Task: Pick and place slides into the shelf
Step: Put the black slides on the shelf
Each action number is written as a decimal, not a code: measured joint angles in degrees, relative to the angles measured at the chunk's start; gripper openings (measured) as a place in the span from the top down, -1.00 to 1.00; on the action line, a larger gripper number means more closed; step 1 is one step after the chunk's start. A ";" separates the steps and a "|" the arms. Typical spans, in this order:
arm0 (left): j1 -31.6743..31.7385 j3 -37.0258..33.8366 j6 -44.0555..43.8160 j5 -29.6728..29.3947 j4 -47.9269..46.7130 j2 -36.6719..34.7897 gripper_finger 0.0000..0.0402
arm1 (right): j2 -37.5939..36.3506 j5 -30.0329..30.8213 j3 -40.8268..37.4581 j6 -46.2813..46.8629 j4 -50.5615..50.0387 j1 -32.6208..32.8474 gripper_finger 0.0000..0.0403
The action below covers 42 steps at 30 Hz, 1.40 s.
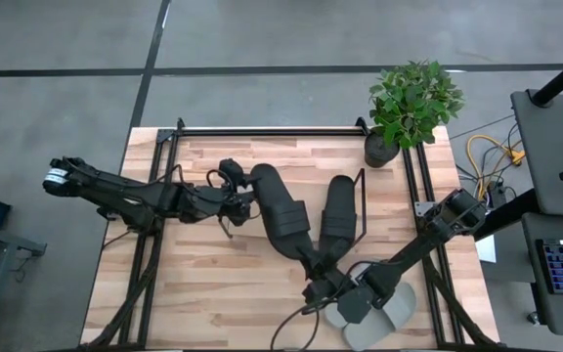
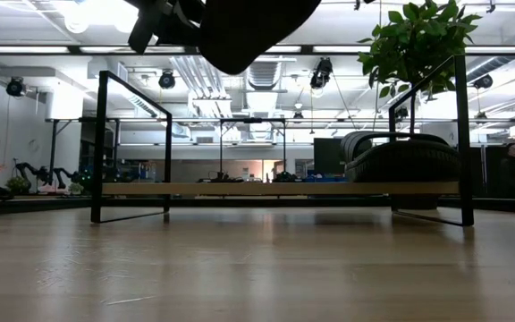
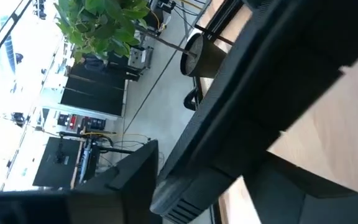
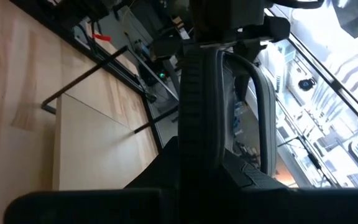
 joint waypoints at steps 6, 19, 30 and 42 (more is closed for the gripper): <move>0.00 -0.05 0.60 -0.09 0.21 0.13 -0.31 | -0.01 0.10 0.00 0.01 0.00 0.00 0.81; 0.04 0.53 6.33 -5.45 2.83 8.99 0.31 | 0.00 1.17 0.05 -1.79 -0.03 -0.02 0.81; 0.10 1.97 9.08 -6.88 4.41 7.73 0.77 | 0.00 2.72 0.20 -4.38 0.56 0.04 0.81; 0.15 1.92 8.07 -5.92 5.29 6.04 0.78 | 0.00 5.27 3.74 -5.54 0.52 0.04 0.46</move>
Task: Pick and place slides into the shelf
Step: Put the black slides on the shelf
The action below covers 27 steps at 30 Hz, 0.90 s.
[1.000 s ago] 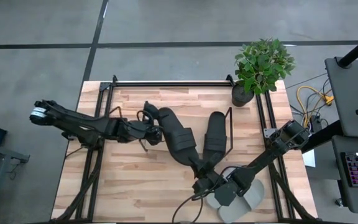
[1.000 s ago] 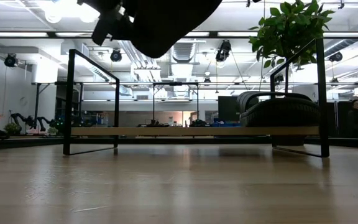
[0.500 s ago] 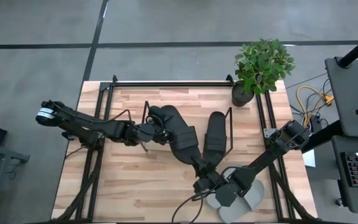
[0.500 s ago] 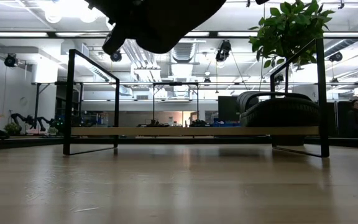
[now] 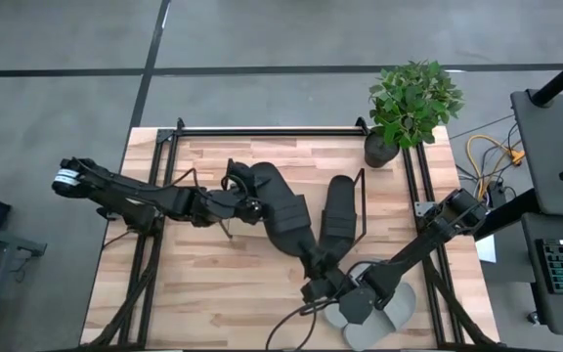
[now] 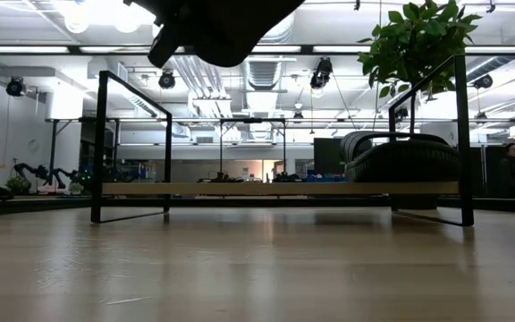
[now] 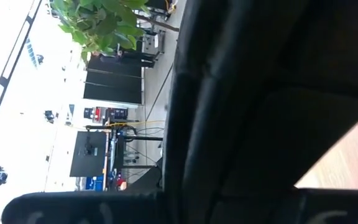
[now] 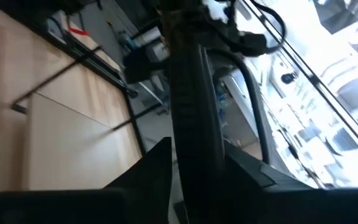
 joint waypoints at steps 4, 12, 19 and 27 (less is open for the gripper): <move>0.69 -0.01 -0.88 1.89 1.70 -0.43 0.78 | 0.00 4.02 1.41 -2.52 -0.01 0.28 0.40; 4.37 -0.11 -1.37 11.90 5.29 -1.08 0.78 | -0.67 6.18 5.43 -4.33 -1.52 2.39 0.25; 7.23 -0.43 -1.16 16.71 7.29 -1.12 0.78 | -3.17 6.30 5.84 -2.62 -8.56 4.60 0.14; 8.20 -0.76 -1.55 16.24 8.14 -1.28 0.78 | -13.91 2.98 2.34 12.74 -19.28 9.94 0.18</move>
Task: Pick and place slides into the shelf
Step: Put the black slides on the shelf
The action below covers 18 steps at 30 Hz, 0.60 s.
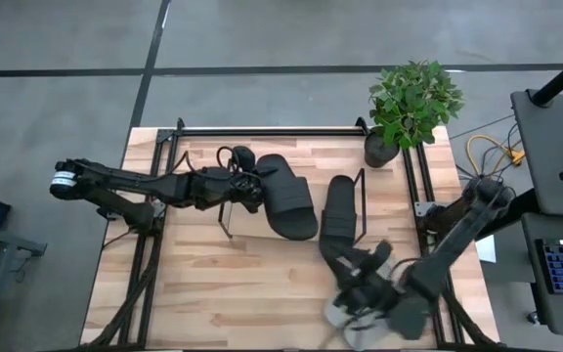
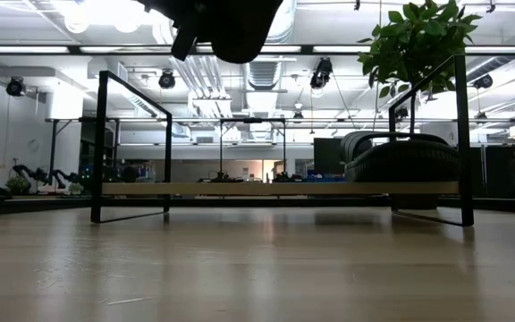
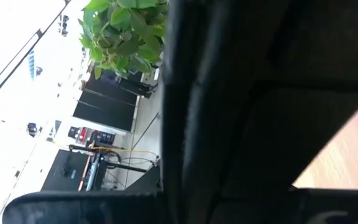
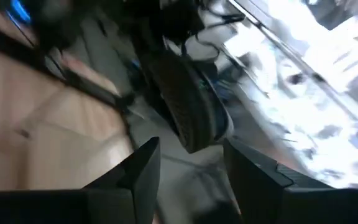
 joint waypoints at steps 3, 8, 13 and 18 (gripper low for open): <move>0.03 0.02 0.12 0.02 0.63 -0.08 0.78 | -7.70 -11.30 -2.32 18.94 -13.50 1.87 0.23; 0.35 -0.09 1.45 0.11 3.09 -0.08 0.78 | -20.76 -34.83 -7.36 46.30 -31.52 0.44 0.30; 1.64 -0.11 1.47 0.42 5.30 -0.08 0.78 | -29.90 -44.96 -19.75 34.25 -16.27 -4.08 0.31; 2.38 -0.20 1.53 0.20 5.45 -0.08 0.78 | -40.81 -67.06 -33.07 25.61 4.38 -14.82 0.35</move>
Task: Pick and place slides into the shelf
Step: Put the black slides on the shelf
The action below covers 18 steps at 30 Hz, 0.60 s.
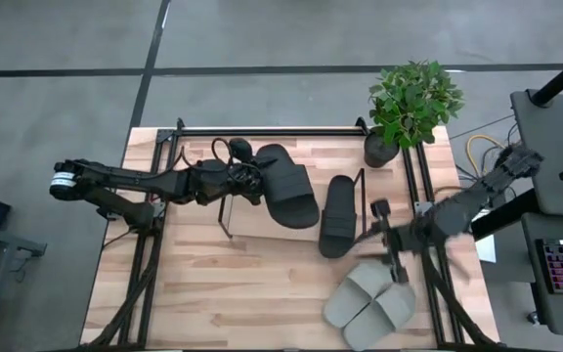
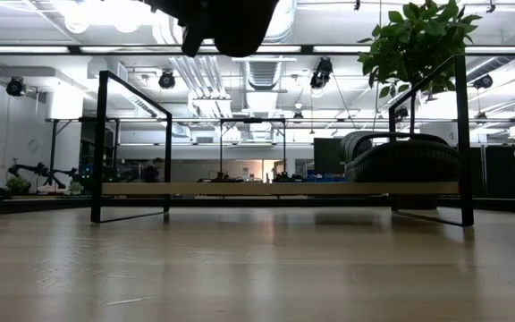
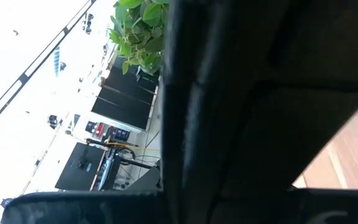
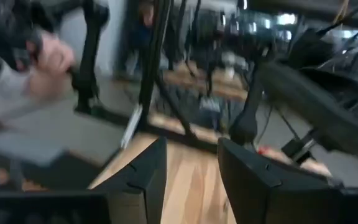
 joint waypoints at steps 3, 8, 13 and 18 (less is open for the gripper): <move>0.45 -0.14 0.18 0.26 0.05 0.00 0.78 | -4.27 -2.16 -5.29 0.03 4.50 -7.87 0.37; 1.94 -0.66 0.13 0.32 0.01 0.00 0.78 | -5.34 -7.23 -5.28 -3.60 5.82 -18.21 0.39; 2.73 -1.08 -0.12 1.24 0.05 0.00 0.78 | -5.85 -3.86 -2.22 -8.59 -1.34 -27.51 0.35; 3.07 -1.98 -0.10 1.68 0.71 0.00 0.78 | -8.57 -2.51 -1.73 -12.24 -8.35 -36.35 0.30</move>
